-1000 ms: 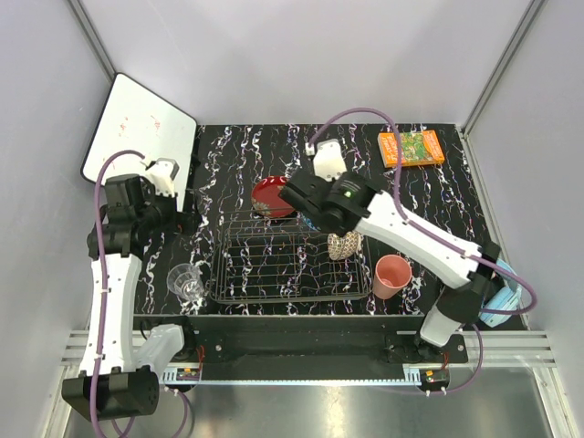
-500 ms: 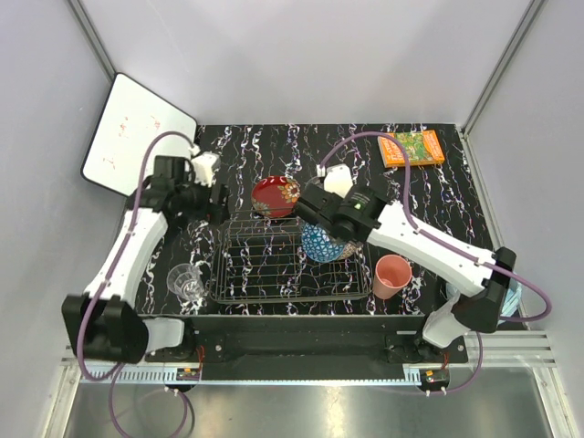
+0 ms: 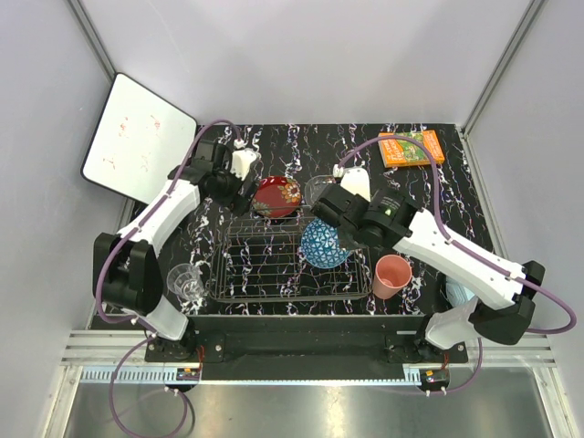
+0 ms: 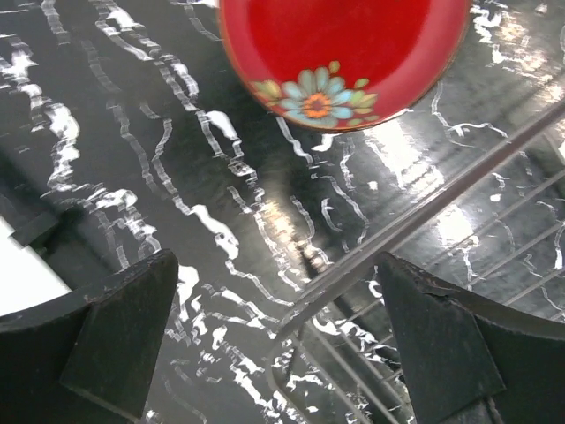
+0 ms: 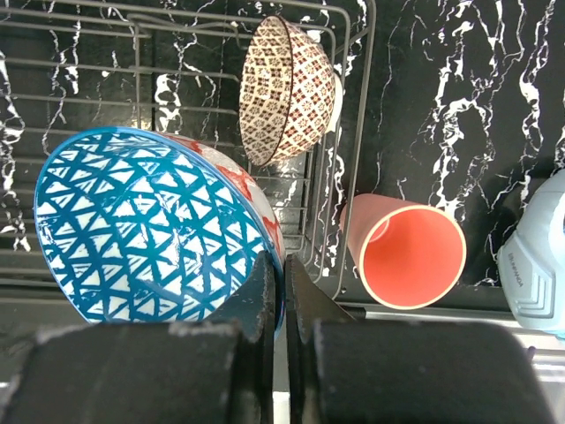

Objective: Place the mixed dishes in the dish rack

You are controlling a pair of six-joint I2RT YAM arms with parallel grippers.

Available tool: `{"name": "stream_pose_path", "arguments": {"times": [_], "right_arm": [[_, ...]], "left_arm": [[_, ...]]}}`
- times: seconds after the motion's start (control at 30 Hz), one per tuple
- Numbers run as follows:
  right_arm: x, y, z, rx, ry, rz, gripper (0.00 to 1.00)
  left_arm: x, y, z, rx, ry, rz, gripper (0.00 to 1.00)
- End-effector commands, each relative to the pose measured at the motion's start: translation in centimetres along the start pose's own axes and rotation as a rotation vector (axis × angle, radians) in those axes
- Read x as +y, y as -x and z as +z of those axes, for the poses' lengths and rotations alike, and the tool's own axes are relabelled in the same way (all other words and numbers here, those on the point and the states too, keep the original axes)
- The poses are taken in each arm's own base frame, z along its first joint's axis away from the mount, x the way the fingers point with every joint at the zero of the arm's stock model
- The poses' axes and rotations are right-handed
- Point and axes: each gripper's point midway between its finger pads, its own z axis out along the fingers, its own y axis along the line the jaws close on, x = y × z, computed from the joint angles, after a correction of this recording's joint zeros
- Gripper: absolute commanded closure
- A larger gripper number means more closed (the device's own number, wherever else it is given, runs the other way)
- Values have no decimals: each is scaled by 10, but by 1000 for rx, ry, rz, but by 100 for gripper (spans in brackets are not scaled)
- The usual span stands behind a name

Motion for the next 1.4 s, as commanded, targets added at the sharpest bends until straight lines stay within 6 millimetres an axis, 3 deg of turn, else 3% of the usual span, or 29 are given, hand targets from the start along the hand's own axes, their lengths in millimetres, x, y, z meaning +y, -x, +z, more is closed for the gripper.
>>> {"name": "stream_pose_path", "arguments": {"times": [0.0,0.17,0.3,0.57,0.63,0.9,1.1,1.23,1.27,1.3,1.37], "right_arm": [[-47,-34,-25,128,-95,-62,100],[-47,-33,-24,132,-97,-61,100],[-49,-33,-23,127,-107,-65,100],[-53,-31,-21,122,-127,-74,100],[-52,-29,-22,113,-121,-68,100],[-52,-29,-24,112,-113,-55,100],[-51,-28,-24,113,-112,-54,100],[-51,-29,-23,116,-114,-64,100],[-52,-29,-23,116,-116,-66,100],[-52,-29,-22,118,-118,-69,100],[-52,-30,-22,121,-120,-76,100]], "left_arm": [[7,19,2,-44,24,72,1],[-3,5,12,-6,1,76,1],[-10,-2,14,7,-32,78,8],[-43,3,-31,-76,-158,103,5],[-46,-1,-31,-66,-161,110,4],[-36,-15,5,32,-129,85,5],[-24,-13,26,57,-92,83,8],[-17,-9,34,57,-66,78,22],[-15,-8,38,62,-62,74,27],[-11,-8,39,65,-48,69,39],[-2,-7,44,66,-31,39,48]]}}
